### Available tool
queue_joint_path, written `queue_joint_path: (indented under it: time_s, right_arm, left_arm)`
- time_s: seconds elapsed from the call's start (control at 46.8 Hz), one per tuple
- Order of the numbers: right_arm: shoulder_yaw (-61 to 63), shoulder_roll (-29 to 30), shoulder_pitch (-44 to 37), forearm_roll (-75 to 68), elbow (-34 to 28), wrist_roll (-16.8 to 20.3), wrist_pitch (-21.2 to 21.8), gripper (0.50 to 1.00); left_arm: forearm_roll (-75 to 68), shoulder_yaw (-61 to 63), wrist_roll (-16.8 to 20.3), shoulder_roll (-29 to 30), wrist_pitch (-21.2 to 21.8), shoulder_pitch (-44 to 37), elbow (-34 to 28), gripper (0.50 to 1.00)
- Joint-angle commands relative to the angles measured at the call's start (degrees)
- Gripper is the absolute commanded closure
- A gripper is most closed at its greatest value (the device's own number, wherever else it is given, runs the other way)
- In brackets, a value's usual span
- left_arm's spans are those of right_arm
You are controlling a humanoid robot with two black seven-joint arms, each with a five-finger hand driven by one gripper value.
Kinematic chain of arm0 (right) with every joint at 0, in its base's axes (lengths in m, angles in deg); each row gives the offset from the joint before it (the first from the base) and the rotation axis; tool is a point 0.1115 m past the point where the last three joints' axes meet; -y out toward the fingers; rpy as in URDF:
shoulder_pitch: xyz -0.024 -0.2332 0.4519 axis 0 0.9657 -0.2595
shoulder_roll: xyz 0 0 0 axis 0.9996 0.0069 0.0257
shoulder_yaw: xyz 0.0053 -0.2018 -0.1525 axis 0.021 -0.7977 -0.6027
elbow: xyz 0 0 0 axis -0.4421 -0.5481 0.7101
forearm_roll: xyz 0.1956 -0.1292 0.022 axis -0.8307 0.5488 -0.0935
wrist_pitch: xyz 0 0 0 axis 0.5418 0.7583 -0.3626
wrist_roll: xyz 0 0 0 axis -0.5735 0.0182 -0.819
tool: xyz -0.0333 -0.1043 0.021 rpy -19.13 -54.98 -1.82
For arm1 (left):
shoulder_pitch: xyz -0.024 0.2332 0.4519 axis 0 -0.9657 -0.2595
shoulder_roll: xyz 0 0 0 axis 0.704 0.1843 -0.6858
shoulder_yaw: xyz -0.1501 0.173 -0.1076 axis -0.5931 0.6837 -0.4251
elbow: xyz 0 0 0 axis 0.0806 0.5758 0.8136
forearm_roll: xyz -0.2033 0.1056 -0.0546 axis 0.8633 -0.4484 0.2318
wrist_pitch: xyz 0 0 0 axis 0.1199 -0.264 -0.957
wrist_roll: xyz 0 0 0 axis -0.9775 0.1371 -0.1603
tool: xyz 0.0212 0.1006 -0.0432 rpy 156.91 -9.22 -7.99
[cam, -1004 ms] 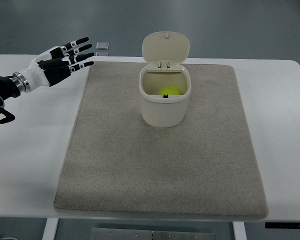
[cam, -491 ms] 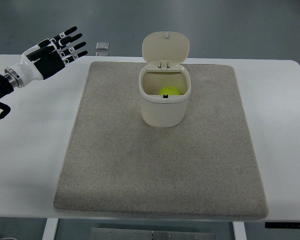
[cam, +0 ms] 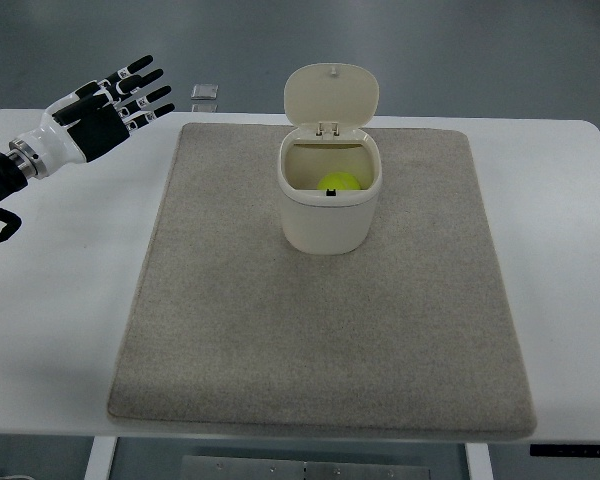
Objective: Put tennis ball into box with left hand
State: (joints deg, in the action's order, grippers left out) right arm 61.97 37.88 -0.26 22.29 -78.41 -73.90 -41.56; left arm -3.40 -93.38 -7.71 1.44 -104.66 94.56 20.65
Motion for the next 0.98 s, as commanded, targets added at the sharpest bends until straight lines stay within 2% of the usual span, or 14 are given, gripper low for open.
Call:
queue_joint_path:
  time_s: [0.0,0.962]
  right_arm:
    - [0.0,0.0,0.02,0.0,-0.04,0.0,0.0,0.599]
    - [0.0,0.0,0.02,0.09,-0.48,-0.09,-0.35,0.599]
  left_arm:
    - [-0.19,0.02,0.03,0.0,-0.09,0.0,-0.02,0.506]
    - [-0.54,0.02,0.12,0.26,-0.18,-0.09,0.07,0.506]
